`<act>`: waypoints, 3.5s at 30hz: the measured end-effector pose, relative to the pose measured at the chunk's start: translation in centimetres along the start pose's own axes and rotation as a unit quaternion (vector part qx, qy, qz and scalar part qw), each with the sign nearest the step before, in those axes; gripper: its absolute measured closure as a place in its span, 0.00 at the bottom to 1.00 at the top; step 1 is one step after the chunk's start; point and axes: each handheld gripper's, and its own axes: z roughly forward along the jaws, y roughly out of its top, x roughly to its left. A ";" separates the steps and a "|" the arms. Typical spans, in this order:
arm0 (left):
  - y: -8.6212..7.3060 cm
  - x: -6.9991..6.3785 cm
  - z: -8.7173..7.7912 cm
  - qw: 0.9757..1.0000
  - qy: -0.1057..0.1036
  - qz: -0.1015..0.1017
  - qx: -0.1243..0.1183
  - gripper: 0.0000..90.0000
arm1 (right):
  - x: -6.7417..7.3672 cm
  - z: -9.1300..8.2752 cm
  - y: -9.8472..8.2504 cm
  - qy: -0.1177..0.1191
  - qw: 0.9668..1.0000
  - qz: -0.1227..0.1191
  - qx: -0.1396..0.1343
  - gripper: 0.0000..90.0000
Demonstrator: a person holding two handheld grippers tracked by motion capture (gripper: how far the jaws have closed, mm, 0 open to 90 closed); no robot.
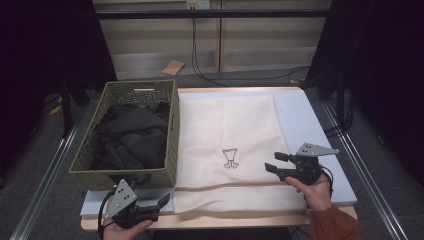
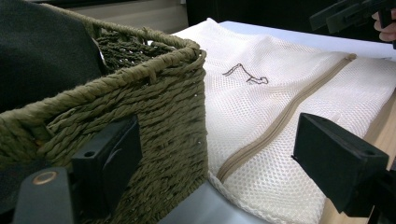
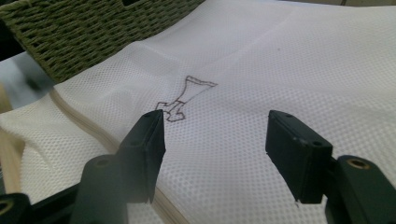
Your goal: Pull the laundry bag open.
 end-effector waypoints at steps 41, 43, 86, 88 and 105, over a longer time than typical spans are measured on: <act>0.1 0.0 0.1 1.000 -0.001 -0.016 -0.006 0.17 | -3.5 -2.9 -4.7 -0.074 0.989 0.030 0.126 0.62; 0.2 0.0 0.0 1.000 0.001 -0.010 -0.005 0.17 | -3.4 -2.9 -4.8 -0.080 0.988 0.037 0.125 0.62; 0.1 0.0 0.0 1.000 0.003 -0.022 0.002 0.20 | -4.1 -3.6 -3.4 -0.060 0.989 0.090 0.097 0.99; 0.1 0.0 0.0 1.000 0.004 -0.020 0.000 0.20 | -4.1 -3.7 -3.4 -0.059 0.990 0.093 0.093 0.99; 0.8 -1.6 1.0 0.999 -0.051 0.006 -0.003 0.25 | -4.0 -4.2 -1.6 -0.043 0.992 0.101 0.066 0.99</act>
